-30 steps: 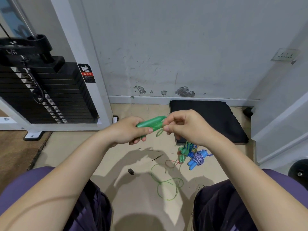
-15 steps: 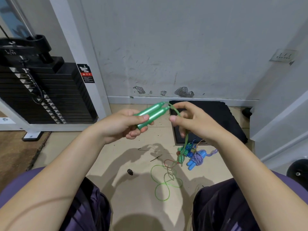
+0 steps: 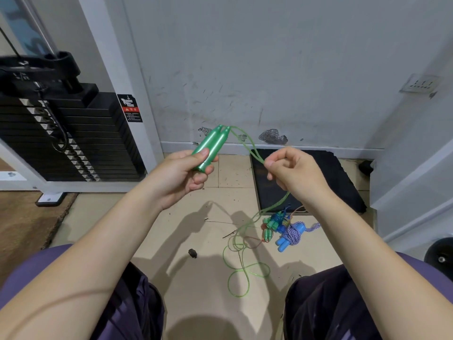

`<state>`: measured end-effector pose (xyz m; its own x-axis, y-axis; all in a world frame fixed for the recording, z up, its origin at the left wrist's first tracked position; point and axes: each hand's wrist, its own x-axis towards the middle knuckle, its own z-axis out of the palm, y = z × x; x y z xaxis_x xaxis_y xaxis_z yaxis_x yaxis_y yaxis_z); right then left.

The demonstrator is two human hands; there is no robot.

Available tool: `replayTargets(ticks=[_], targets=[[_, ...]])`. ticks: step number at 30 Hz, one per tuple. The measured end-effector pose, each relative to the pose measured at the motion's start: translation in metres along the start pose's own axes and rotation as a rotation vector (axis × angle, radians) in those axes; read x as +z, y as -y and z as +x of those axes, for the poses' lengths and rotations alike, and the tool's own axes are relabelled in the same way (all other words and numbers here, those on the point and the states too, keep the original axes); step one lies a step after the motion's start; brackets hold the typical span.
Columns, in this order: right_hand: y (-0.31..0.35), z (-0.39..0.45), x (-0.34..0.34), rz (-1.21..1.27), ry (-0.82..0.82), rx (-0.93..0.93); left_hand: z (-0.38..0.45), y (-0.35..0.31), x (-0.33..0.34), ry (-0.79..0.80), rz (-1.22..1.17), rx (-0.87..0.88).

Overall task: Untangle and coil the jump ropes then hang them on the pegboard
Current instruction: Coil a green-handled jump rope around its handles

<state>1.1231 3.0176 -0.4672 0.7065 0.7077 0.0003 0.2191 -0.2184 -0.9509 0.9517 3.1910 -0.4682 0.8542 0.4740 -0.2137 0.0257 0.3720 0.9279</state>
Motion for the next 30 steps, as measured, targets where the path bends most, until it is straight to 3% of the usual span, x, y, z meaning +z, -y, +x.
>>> replayTargets(ticks=[4, 7, 11, 16, 24, 30], targets=[[-0.003, -0.005, 0.014, -0.346, 0.009, -0.088, -0.001, 0.003, 0.006, -0.016, 0.276, 0.04], [0.001, -0.012, 0.026, -0.406, 0.159, -0.146, -0.003, 0.007, 0.008, -0.006, 0.538, 0.021], [0.007, -0.017, 0.031, -0.324, 0.281, -0.169, -0.005, 0.014, 0.008, 0.158, 0.78, -0.098], [0.011, -0.019, 0.028, -0.212, 0.39, -0.149, -0.008, 0.014, 0.009, 0.341, 0.856, -0.148], [0.01, -0.018, 0.024, -0.268, 0.311, -0.221, -0.014, 0.009, 0.012, 0.577, 0.812, -0.221], [0.009, -0.018, 0.024, -0.131, 0.307, -0.249, -0.014, 0.012, 0.019, 0.577, 0.675, -0.191]])
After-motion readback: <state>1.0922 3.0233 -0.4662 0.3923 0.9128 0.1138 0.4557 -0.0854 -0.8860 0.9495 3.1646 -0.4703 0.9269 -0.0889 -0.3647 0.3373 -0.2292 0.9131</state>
